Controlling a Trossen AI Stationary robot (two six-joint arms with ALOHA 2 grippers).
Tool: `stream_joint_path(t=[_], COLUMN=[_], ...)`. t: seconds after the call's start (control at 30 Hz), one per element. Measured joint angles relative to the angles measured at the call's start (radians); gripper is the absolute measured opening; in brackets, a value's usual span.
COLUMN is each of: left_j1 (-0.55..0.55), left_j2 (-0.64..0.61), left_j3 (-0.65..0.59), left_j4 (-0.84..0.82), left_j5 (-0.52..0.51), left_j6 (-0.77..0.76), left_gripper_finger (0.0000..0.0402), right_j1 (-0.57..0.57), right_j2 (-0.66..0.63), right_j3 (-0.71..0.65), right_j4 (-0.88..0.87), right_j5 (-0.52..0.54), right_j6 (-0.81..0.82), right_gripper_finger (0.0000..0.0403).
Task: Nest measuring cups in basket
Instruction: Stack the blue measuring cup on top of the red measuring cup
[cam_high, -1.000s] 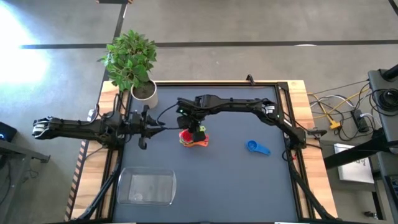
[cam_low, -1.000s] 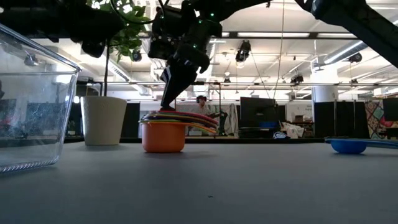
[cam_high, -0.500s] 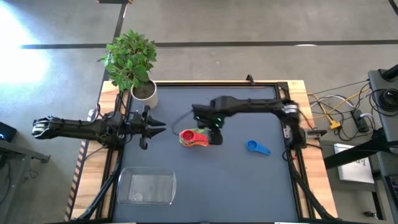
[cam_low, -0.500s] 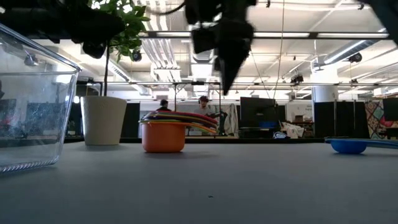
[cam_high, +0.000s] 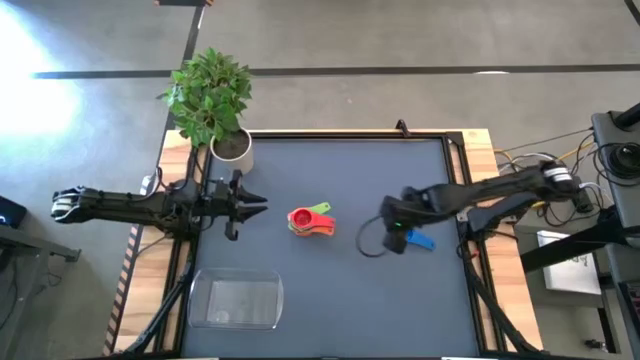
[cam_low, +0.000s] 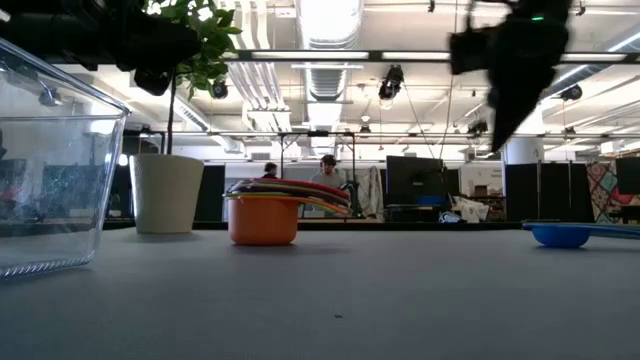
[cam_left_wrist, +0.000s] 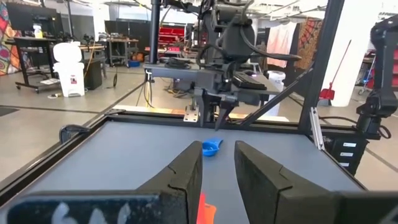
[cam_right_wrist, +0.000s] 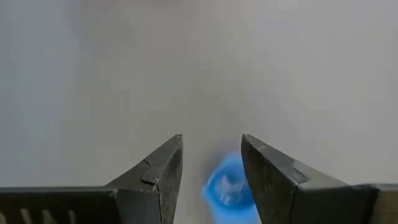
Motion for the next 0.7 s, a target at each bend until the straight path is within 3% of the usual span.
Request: stream_joint_path(t=[0.27, 0.37, 0.5, 0.7], left_j1=[0.000, 0.000, 0.000, -0.001], left_j2=[0.036, 0.055, 0.097, 0.136], left_j3=[0.000, 0.000, 0.000, 0.000], left_j4=[0.024, 0.027, 0.024, 0.041], left_j5=[-0.025, -0.143, -0.276, -0.200], left_j6=[0.000, -0.031, -0.198, -0.133], left_gripper_finger=[0.0077, 0.0077, 0.0077, 0.0077], right_j1=[0.065, 0.071, 0.071, 0.071], right_j2=[-0.176, -0.207, -0.234, -0.251], right_j3=[-0.216, -0.247, -0.257, -0.256], right_j4=[0.006, 0.008, 0.008, 0.013], right_j5=[0.020, 0.071, 0.162, 0.181], right_j6=[0.140, 0.150, 0.115, 0.125], right_gripper_finger=[0.0168, 0.0167, 0.0161, 0.0153])
